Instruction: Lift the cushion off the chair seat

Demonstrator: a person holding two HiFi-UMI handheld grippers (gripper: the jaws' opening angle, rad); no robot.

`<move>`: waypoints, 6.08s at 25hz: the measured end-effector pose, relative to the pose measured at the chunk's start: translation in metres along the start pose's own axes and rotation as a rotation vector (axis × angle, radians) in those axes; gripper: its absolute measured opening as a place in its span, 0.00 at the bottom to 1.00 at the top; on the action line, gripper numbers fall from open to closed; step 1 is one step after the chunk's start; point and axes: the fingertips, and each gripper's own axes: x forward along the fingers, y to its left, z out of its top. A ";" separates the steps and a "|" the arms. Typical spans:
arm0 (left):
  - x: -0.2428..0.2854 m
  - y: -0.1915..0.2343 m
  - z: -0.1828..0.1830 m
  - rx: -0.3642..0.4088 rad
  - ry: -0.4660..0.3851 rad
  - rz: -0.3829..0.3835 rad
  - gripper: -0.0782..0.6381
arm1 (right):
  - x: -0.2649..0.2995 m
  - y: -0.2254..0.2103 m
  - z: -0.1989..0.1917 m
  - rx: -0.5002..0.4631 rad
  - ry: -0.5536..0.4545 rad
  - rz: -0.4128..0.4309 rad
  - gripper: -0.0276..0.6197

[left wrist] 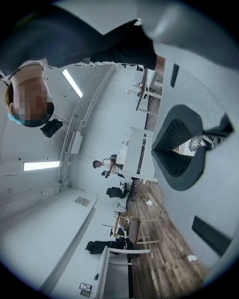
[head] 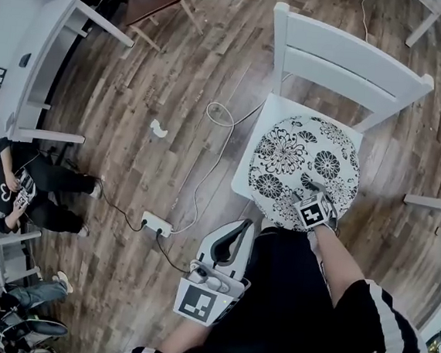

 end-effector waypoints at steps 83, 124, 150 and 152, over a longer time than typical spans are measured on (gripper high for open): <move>0.002 -0.049 0.132 0.141 -0.264 -0.157 0.11 | -0.374 0.047 0.226 0.029 -0.870 -0.086 0.09; -0.035 -0.104 0.147 0.193 -0.324 -0.163 0.11 | -0.504 0.081 0.216 -0.045 -1.179 -0.098 0.10; -0.168 -0.297 0.050 0.171 -0.297 -0.092 0.11 | -0.605 0.143 0.005 -0.015 -1.234 -0.027 0.10; -0.174 -0.302 0.049 0.178 -0.293 -0.096 0.11 | -0.608 0.147 0.001 -0.013 -1.239 -0.020 0.10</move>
